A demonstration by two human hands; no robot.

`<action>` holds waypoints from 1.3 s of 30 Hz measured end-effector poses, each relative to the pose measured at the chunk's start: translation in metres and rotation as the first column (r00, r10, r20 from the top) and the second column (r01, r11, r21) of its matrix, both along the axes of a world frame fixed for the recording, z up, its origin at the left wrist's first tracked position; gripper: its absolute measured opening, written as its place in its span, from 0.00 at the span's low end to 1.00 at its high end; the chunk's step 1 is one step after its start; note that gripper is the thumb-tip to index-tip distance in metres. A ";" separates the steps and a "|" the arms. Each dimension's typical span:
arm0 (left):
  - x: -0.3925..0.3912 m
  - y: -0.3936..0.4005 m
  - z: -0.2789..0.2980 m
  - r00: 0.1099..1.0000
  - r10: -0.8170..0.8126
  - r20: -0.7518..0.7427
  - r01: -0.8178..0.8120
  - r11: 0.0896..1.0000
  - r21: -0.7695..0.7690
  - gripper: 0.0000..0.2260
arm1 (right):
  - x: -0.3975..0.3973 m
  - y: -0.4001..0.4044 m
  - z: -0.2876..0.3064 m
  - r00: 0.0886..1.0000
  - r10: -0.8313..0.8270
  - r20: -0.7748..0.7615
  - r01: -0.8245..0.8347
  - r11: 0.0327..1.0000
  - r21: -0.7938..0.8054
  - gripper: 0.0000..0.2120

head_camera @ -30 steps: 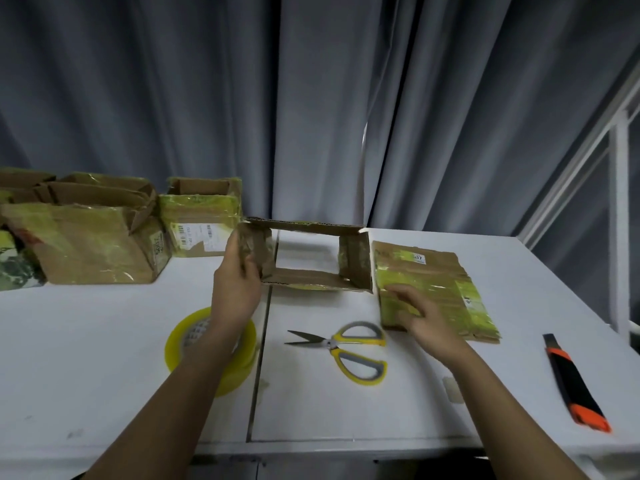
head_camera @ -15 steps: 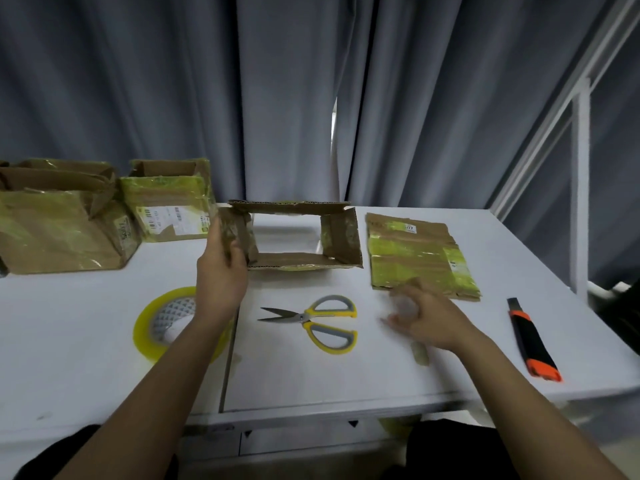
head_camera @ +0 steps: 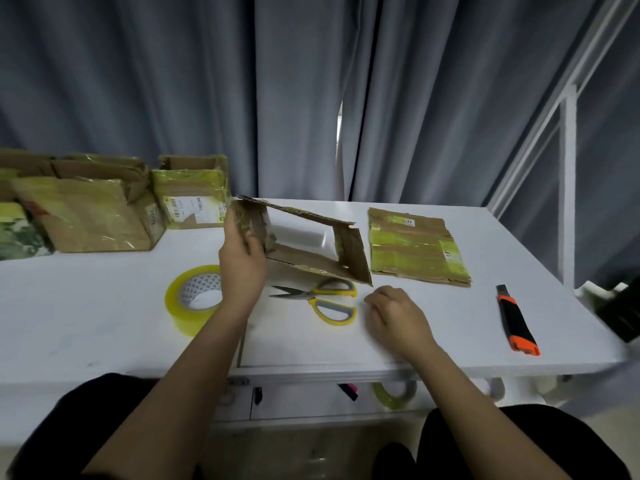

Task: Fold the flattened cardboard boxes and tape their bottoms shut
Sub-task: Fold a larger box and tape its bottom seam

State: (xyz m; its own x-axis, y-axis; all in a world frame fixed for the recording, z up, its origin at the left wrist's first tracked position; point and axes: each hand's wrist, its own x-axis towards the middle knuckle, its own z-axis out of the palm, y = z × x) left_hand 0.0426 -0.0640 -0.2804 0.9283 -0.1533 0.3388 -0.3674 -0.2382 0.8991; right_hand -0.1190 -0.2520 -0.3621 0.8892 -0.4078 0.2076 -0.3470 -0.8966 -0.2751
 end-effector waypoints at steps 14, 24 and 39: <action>-0.001 0.027 0.018 0.999 0.038 0.038 -0.040 0.998 0.055 0.23 | -0.010 0.003 -0.004 0.948 0.032 -0.318 -0.102 0.973 -0.209 0.19; -0.009 0.034 0.027 0.999 0.029 0.019 -0.031 0.996 0.088 0.23 | -0.007 0.054 0.052 0.872 -0.154 0.465 -0.221 0.723 0.655 0.14; -0.008 0.080 0.077 0.992 -0.110 -0.057 0.119 0.974 0.194 0.09 | 0.024 0.067 0.165 0.759 -0.376 0.531 -0.171 0.672 0.721 0.04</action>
